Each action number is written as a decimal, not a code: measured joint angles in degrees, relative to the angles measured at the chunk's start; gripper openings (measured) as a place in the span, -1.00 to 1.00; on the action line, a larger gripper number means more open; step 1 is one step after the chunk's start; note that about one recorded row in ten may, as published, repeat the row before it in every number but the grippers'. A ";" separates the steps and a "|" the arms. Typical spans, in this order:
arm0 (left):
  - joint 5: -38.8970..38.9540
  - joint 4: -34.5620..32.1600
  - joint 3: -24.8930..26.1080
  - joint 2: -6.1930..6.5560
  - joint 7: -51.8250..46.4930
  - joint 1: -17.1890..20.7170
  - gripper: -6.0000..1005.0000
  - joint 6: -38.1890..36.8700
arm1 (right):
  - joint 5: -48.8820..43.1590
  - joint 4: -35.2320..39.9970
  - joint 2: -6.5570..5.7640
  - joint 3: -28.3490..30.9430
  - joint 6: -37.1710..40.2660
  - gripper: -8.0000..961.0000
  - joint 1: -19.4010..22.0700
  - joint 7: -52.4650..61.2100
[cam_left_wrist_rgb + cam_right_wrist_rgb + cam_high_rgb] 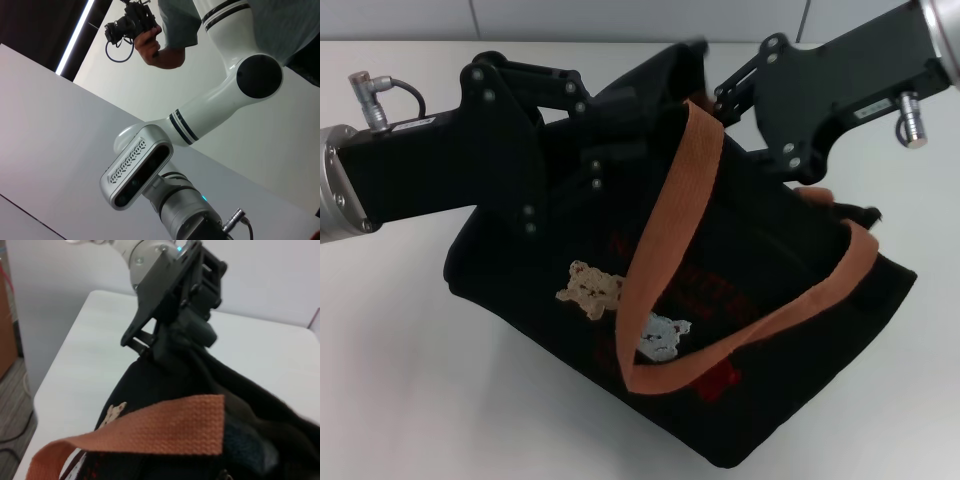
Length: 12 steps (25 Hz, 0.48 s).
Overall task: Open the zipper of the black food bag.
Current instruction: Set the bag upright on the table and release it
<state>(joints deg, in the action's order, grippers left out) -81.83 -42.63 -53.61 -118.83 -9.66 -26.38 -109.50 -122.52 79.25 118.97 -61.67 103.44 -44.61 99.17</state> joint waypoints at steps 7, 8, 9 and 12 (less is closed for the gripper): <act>0.00 0.00 0.00 0.00 0.00 0.01 -0.61 0.00 | -1.07 -1.41 0.10 -2.51 -1.79 -0.68 -1.49 0.15; 0.00 0.00 0.00 0.00 0.00 0.01 -0.61 0.00 | -1.07 -1.41 0.10 -2.51 -1.79 -0.71 -1.49 0.15; 0.00 0.00 0.00 0.00 0.00 0.03 -0.61 -0.01 | -1.13 -1.40 0.12 -2.77 -2.04 -0.74 -1.50 -0.37; 0.00 0.00 -0.01 0.05 0.00 0.12 -0.61 -0.03 | -1.13 -0.97 0.12 -3.06 -1.83 -0.83 -1.45 -1.23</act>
<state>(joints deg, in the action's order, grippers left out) -81.83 -42.63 -53.62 -118.78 -9.67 -26.26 -109.53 -123.64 78.28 119.10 -64.74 101.61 -46.06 97.94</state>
